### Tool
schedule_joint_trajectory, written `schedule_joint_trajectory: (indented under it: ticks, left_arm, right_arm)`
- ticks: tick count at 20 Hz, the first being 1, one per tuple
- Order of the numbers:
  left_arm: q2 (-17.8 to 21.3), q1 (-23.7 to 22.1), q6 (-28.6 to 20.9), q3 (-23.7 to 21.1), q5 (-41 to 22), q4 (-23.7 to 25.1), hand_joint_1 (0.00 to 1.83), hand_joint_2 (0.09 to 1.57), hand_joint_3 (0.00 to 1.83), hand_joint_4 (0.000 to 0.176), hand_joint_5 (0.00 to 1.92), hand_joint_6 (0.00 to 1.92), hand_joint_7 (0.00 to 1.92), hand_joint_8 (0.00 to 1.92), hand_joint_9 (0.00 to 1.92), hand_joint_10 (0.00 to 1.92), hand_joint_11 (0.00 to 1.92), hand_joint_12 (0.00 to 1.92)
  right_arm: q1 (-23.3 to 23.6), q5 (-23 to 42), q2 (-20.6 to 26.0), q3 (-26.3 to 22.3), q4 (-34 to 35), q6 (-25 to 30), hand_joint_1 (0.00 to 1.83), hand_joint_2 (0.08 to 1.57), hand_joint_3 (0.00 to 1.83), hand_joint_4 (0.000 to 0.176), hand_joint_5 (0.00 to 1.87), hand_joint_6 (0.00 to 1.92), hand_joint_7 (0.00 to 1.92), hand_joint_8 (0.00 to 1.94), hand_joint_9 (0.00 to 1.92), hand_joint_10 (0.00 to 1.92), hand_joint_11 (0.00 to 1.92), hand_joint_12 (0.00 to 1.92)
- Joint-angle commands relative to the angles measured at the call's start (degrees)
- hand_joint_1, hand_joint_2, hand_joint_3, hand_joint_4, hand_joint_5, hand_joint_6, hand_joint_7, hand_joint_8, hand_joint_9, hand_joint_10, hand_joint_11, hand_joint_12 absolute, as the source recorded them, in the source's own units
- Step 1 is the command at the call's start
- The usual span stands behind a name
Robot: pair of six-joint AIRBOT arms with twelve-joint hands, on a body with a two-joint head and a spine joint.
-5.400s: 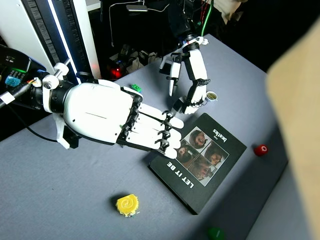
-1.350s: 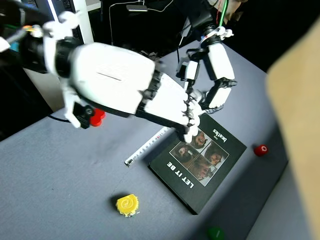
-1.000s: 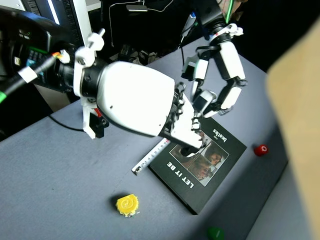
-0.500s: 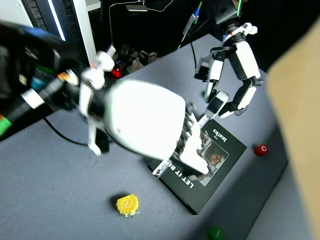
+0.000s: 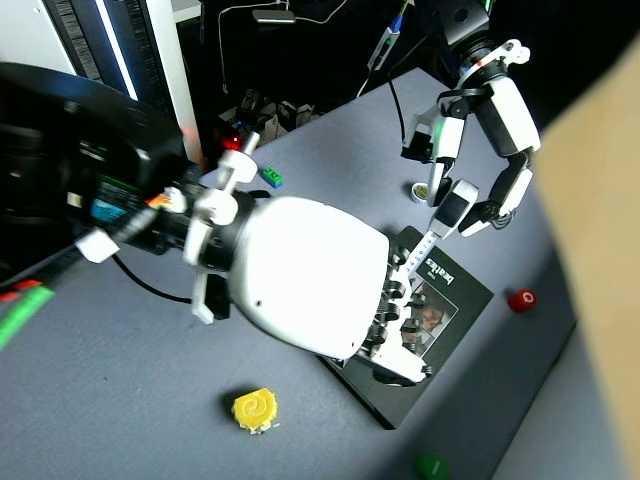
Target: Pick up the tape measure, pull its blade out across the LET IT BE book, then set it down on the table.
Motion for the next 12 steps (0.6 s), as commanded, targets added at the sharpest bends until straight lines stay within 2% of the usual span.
schedule_joint_trajectory:
  ticks: [1, 8, 12]
  left_arm:
    - [0.1, -1.2, -0.6, 0.4, -4.7, 1.6, 1.39, 1.07, 0.00, 0.000, 1.11, 0.60, 1.09, 0.81, 0.94, 1.19, 0.85, 1.00]
    - [0.0, -1.9, -0.6, 1.0, -4.3, 0.6, 1.39, 1.06, 0.00, 0.000, 1.13, 0.59, 1.10, 0.79, 0.95, 1.17, 0.87, 0.98]
    - [0.0, -2.2, -0.6, 1.6, -4.1, -0.2, 1.39, 1.06, 0.00, 0.000, 1.13, 0.60, 1.10, 0.78, 0.95, 1.17, 0.88, 0.98]
  right_arm:
    - [1.0, 3.6, 0.0, 0.6, -1.3, -0.7, 1.02, 1.16, 0.00, 0.000, 0.84, 0.04, 0.92, 0.03, 0.82, 0.20, 0.36, 1.29]
    - [0.6, 2.9, -1.2, 2.5, 0.5, -2.1, 1.02, 1.15, 0.00, 0.000, 0.84, 0.04, 0.91, 0.02, 0.82, 0.20, 0.36, 1.29]
    - [0.9, 2.8, -1.2, 2.7, -1.2, -0.7, 1.02, 1.16, 0.00, 0.000, 0.85, 0.04, 0.91, 0.02, 0.82, 0.20, 0.35, 1.29]
